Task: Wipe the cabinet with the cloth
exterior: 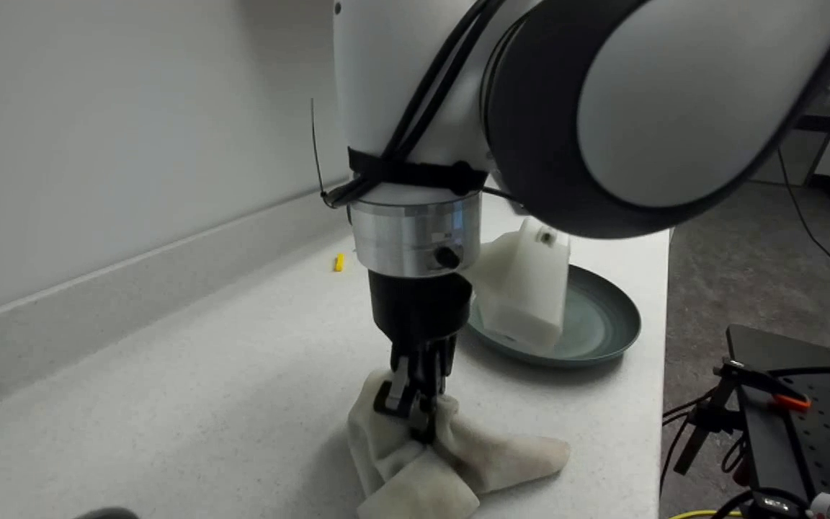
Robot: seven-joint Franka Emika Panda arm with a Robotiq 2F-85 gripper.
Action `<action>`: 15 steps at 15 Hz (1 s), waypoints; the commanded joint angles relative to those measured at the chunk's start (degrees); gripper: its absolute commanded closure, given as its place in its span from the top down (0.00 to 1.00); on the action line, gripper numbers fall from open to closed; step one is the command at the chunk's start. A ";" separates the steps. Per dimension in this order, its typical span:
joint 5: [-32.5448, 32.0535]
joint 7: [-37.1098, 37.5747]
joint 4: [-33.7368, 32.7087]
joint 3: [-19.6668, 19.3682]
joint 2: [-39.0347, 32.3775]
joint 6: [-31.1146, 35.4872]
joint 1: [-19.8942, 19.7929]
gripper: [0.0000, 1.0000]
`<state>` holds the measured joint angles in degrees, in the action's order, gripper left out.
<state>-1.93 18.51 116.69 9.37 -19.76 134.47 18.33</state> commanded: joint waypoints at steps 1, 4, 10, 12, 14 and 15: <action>-0.36 -1.66 2.64 -0.04 7.36 -4.55 -1.15 0.00; -0.31 -3.67 4.31 0.19 14.08 -10.28 -2.46 0.01; -3.87 -7.80 6.21 -1.18 28.66 -23.78 -7.07 0.02; -4.44 -9.46 6.35 -2.22 32.93 -27.36 -9.05 0.02; -4.07 -10.93 5.83 -3.26 35.91 -30.15 -10.70 0.02; -3.52 -9.01 4.00 -1.98 31.61 -28.42 -10.18 0.02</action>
<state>-5.63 9.57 120.84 6.50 11.98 106.14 9.00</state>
